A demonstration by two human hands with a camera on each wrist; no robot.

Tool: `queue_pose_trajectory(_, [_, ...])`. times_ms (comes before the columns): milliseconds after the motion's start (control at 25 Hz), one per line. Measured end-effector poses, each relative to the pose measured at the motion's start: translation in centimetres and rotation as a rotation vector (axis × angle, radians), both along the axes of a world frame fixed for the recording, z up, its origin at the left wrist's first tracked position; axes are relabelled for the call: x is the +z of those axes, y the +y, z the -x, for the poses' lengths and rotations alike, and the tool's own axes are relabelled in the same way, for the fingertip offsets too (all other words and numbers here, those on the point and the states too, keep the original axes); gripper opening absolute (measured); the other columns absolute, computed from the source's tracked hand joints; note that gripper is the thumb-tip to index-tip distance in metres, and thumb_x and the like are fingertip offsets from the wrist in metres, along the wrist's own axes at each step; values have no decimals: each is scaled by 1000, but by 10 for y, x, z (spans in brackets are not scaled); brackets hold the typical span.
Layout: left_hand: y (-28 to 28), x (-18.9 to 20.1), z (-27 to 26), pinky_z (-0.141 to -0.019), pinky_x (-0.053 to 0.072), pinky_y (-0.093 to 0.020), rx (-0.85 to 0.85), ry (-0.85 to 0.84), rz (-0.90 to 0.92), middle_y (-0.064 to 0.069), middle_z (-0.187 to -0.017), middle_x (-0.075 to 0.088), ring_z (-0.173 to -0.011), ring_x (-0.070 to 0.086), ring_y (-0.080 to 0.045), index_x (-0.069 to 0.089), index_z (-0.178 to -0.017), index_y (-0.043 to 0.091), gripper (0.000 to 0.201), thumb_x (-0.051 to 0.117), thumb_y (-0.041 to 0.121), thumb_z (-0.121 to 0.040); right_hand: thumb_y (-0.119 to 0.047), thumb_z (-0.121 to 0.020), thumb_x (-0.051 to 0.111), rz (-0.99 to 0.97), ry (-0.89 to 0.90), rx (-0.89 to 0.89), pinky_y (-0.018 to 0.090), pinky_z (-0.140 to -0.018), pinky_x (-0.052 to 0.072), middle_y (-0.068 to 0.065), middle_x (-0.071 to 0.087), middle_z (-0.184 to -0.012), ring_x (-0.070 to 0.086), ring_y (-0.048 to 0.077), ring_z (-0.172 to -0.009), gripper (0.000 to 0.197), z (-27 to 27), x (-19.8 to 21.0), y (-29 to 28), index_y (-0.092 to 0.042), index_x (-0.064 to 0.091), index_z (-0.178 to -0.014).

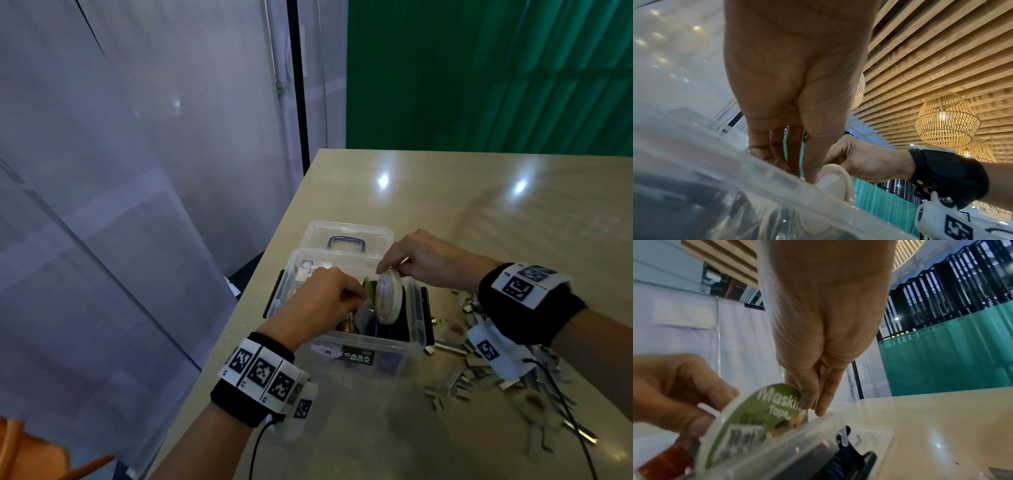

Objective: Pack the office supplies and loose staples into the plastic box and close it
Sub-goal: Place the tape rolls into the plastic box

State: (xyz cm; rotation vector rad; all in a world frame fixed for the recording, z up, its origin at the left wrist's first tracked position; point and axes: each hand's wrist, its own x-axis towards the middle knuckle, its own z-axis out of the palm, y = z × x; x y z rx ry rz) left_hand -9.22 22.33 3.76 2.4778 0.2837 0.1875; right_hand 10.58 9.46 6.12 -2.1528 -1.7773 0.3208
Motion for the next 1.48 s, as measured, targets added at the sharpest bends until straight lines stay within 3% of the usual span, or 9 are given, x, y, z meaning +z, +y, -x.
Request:
queue_pose_trajectory(160, [-9, 4, -2, -73, 44, -14, -28, 26, 10, -2, -104, 74, -82, 61, -8, 75, -116, 19, 28, 61, 9, -94, 7, -87, 58, 141, -93, 62, 28, -84, 57, -1, 75, -107, 68, 11, -91, 47, -2, -12, 0, -27, 77, -114])
queue_pose_trajectory(280, [-19, 2, -4, -71, 41, -18, -141, 112, -57, -4, -108, 73, -84, 60, -11, 71, -123, 22, 33, 61, 9, -93, 5, -94, 51, 109, -2, -64, 15, -76, 51, -4, 72, -101, 65, 3, -85, 46, -4, 0, 0, -25, 72, -122])
queue_pose_trajectory(400, [-17, -1, -6, -75, 46, -22, -161, 152, -80, -3, -110, 74, -89, 64, -12, 73, -118, 22, 29, 64, 11, -92, -17, -97, 63, 136, 66, -3, 10, -71, 49, -11, 74, -90, 66, -2, -79, 21, 2, 18, -4, -25, 76, -112])
queue_pose_trajectory(560, [-2, 7, -8, -75, 47, -20, -54, 106, -88, -5, -107, 75, -82, 63, -12, 76, -114, 20, 29, 63, 7, -91, -45, -90, 69, 405, -55, 37, 35, -76, 56, -5, 73, -89, 67, 12, -82, 24, 19, 17, -6, -25, 76, -102])
queue_pose_trajectory(840, [2, 9, -3, -92, 43, -18, 11, 93, -185, -7, -113, 73, -98, 66, -20, 74, -116, 15, 27, 56, 10, -97, -23, -85, 69, 353, -98, -31, 33, -66, 56, -5, 67, -85, 65, 11, -76, 13, 31, 9, 5, -22, 74, -96])
queue_pose_trajectory(1040, [-2, -3, -5, -59, 36, -19, 11, 152, -171, -9, -80, 65, -65, 56, -20, 77, -99, 8, 18, 60, 11, -94, -18, -87, 70, 121, -22, -291, 26, -60, 49, 1, 63, -92, 63, 13, -72, 14, 22, 19, 25, -17, 73, -101])
queue_pose_trajectory(1240, [-4, -8, -13, -60, 40, -26, 58, 174, -163, -10, -77, 57, -68, 63, -32, 75, -91, 5, 14, 63, 12, -92, -4, -86, 62, 186, -14, -407, 37, -51, 52, 11, 59, -82, 62, 28, -59, 6, 41, 8, 38, -5, 60, -80])
queue_pose_trajectory(1360, [-3, -16, -18, -57, 44, -26, 97, 162, -137, -7, -74, 56, -63, 61, -29, 73, -86, 6, 13, 66, 16, -89, 0, -87, 57, 249, -29, -430, 29, -45, 38, 4, 41, -75, 49, 19, -55, 31, 51, 14, 43, -15, 38, -69])
queue_pose_trajectory(1480, [-6, -27, -23, -61, 53, -31, 144, 153, -103, -9, -82, 65, -63, 63, -23, 74, -92, 10, 20, 73, 27, -84, 7, -86, 52, 284, 50, -476, 25, -41, 41, 8, 48, -66, 49, 15, -33, 26, 52, 23, 44, -9, 42, -68])
